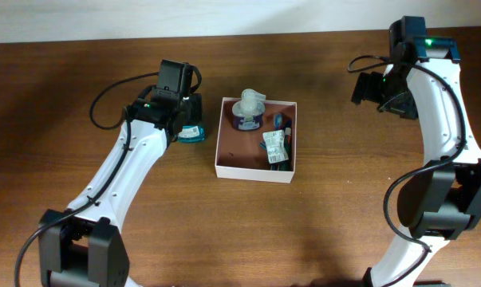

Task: Pack container
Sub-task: 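Lower the left gripper and close it on the mouthwash cap, then lift the mouthwash bottle and carry it over the pink box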

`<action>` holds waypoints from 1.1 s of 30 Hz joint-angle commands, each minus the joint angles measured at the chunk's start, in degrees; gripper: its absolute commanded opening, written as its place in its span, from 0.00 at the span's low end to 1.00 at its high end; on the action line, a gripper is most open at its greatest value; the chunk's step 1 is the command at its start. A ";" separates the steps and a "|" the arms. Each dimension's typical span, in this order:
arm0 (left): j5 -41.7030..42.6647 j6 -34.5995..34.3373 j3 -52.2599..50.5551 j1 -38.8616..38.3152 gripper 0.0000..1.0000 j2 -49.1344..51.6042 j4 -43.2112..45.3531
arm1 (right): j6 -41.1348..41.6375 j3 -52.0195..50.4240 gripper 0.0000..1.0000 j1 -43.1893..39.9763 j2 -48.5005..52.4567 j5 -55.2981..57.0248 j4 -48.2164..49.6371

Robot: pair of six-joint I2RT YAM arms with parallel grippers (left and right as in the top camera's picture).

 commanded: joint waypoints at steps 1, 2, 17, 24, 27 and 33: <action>-0.63 0.31 0.04 0.42 0.53 0.35 0.39 | 0.04 0.57 0.98 0.00 -0.83 0.48 0.04; -0.63 0.31 0.04 0.42 0.52 0.35 0.39 | 0.04 0.57 0.98 0.00 -0.83 0.48 0.04; -1.46 0.33 0.04 0.50 0.36 0.35 0.37 | 0.04 0.57 0.98 0.00 -0.83 0.50 0.04; -2.12 0.35 0.07 0.50 0.22 -0.52 0.37 | 0.04 0.57 0.98 0.00 -0.83 0.48 0.04; -2.12 0.35 0.11 0.50 0.22 -1.57 0.39 | 0.04 0.57 0.98 0.00 -0.83 0.48 0.04; -2.08 0.35 0.11 0.50 0.22 -5.14 0.33 | 0.04 0.57 0.98 0.00 -0.83 0.48 0.04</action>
